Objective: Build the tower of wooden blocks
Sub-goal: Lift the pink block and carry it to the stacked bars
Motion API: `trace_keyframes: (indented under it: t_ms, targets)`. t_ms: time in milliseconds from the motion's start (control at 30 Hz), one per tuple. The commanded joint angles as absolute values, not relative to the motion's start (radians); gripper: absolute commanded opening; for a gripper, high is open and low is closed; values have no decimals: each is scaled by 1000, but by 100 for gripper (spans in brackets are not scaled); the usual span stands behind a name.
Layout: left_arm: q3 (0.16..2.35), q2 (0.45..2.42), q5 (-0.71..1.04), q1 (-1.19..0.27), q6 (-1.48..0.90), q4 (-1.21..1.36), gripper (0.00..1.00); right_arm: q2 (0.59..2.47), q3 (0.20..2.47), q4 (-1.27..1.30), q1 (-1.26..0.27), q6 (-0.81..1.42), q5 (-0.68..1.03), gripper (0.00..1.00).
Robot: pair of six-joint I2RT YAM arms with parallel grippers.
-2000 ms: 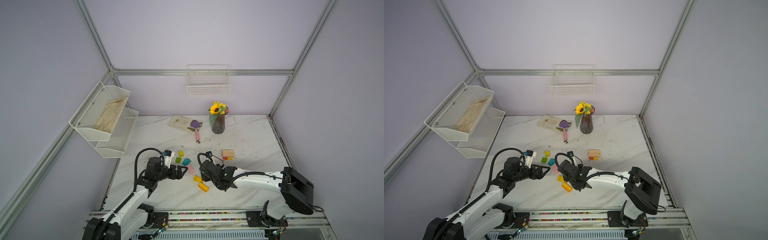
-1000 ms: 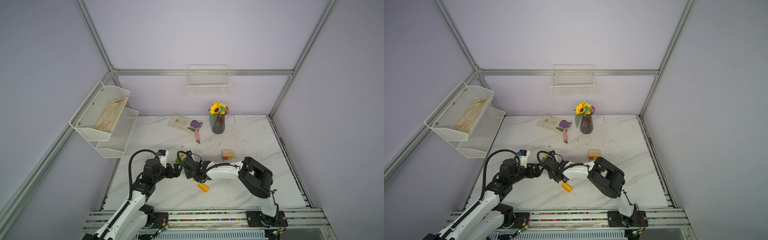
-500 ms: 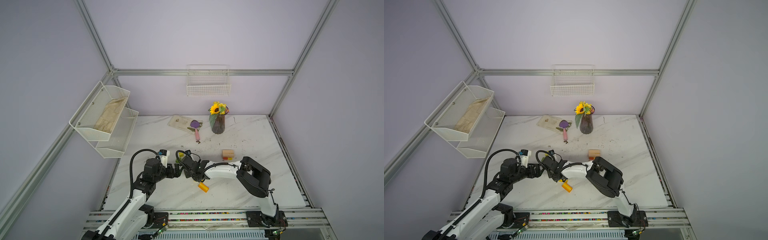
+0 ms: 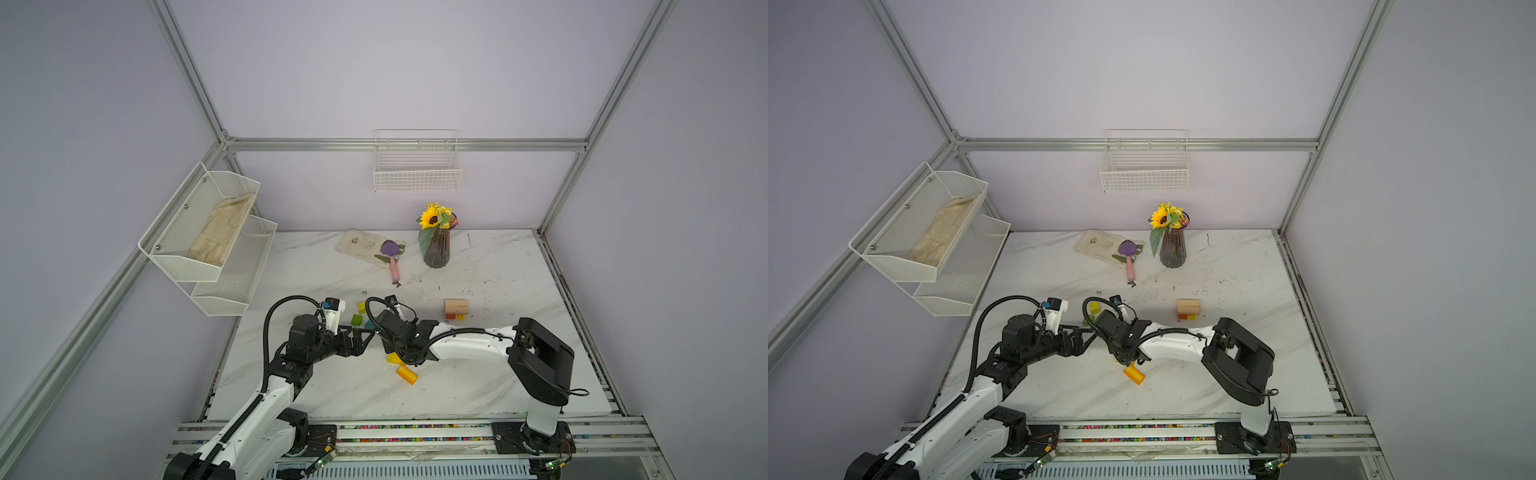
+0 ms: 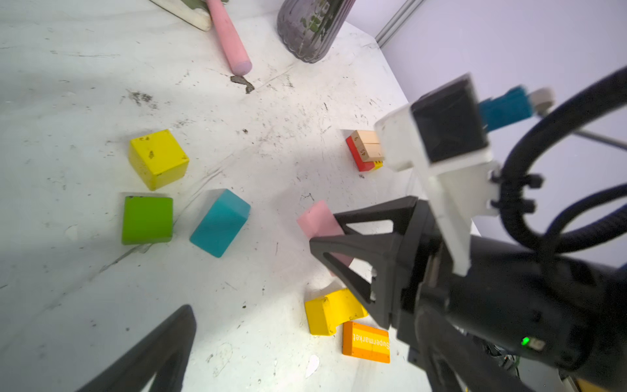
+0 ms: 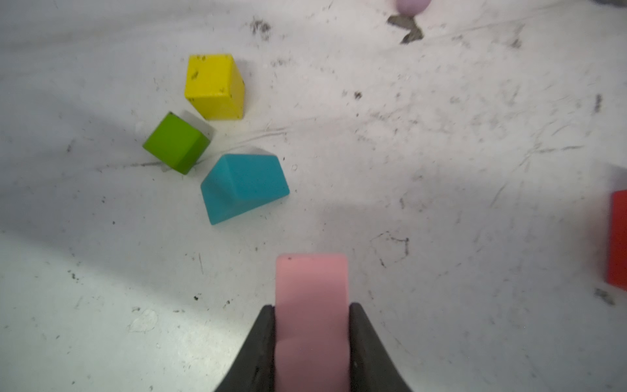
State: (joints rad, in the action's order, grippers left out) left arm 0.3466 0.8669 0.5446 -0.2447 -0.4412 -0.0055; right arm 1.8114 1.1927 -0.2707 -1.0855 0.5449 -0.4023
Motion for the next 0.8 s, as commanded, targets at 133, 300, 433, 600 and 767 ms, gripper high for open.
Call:
trace_keyframes:
  t_ms: [133,300,433,600,767]
  targets:
    - [325,908,656,-250,-410,81,100,1538,1018,-299,-965,544,-508,23]
    - [327,924,635,-249,-411,77,100,1356,914,-317,-831,537,-491,22]
    - [337,948,653,-250,-407,82,100,1260,844,-316,-727,522,-491,22]
    - [339,957,666,-251,-407,84,100,1236,843,-331,-619,503,-447,22]
    - [341,963,675,-253,-402,89,100,1298,855,-333,-554,481,-429,17]
